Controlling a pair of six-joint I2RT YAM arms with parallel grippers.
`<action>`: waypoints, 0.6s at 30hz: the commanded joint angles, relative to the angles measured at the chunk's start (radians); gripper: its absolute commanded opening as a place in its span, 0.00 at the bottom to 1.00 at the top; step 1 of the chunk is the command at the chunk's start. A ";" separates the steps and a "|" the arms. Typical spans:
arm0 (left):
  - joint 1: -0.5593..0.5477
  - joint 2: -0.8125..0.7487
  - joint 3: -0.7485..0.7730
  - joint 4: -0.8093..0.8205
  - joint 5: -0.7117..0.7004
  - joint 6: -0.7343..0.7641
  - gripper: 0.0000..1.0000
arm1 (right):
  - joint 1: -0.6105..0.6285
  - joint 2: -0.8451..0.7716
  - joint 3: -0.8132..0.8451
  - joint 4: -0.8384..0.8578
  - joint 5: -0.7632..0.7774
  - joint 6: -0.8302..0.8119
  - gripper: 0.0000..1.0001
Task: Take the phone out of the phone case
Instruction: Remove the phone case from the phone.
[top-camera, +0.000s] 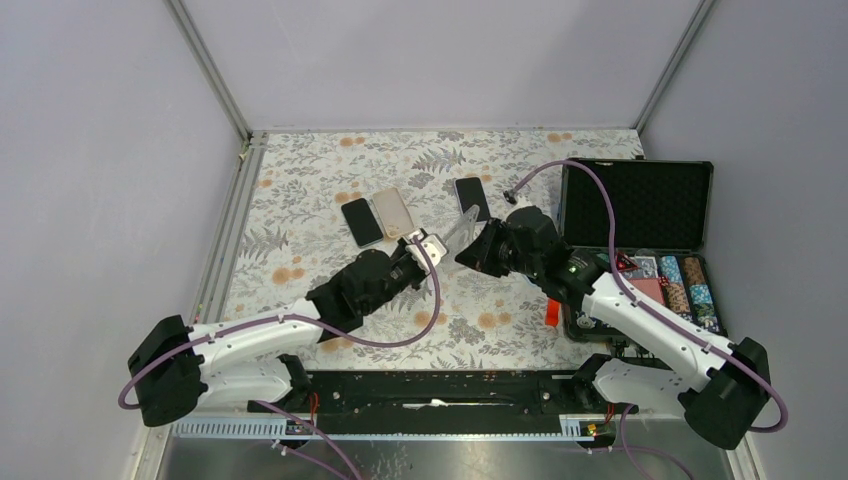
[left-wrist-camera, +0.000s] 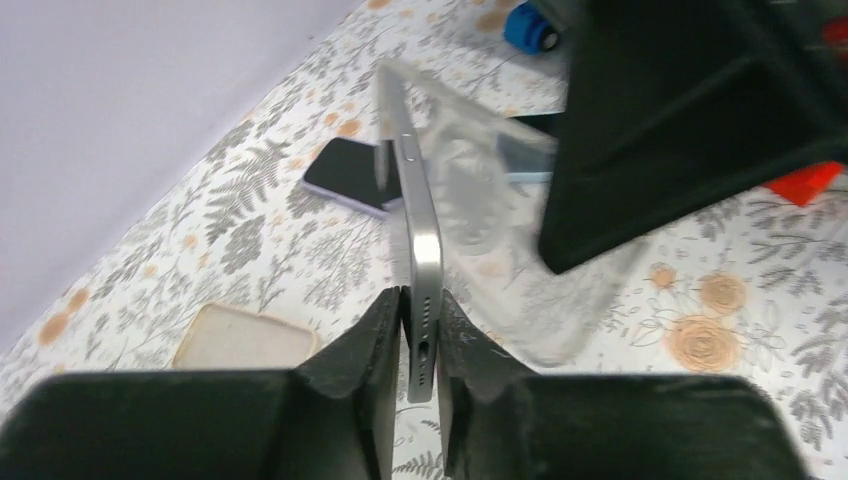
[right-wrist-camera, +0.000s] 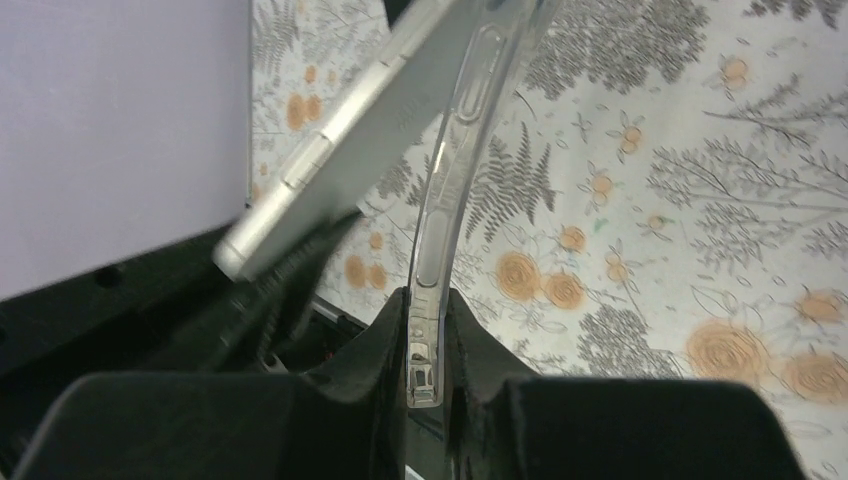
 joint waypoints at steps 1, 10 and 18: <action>0.029 -0.015 0.042 0.028 -0.129 0.037 0.11 | 0.021 -0.066 0.030 -0.019 -0.101 -0.033 0.00; 0.031 -0.039 0.035 0.020 -0.231 0.051 0.00 | 0.013 -0.093 -0.027 -0.065 -0.041 -0.123 0.00; 0.066 -0.202 -0.022 -0.014 -0.267 0.038 0.00 | -0.041 -0.138 -0.120 -0.129 -0.014 -0.225 0.00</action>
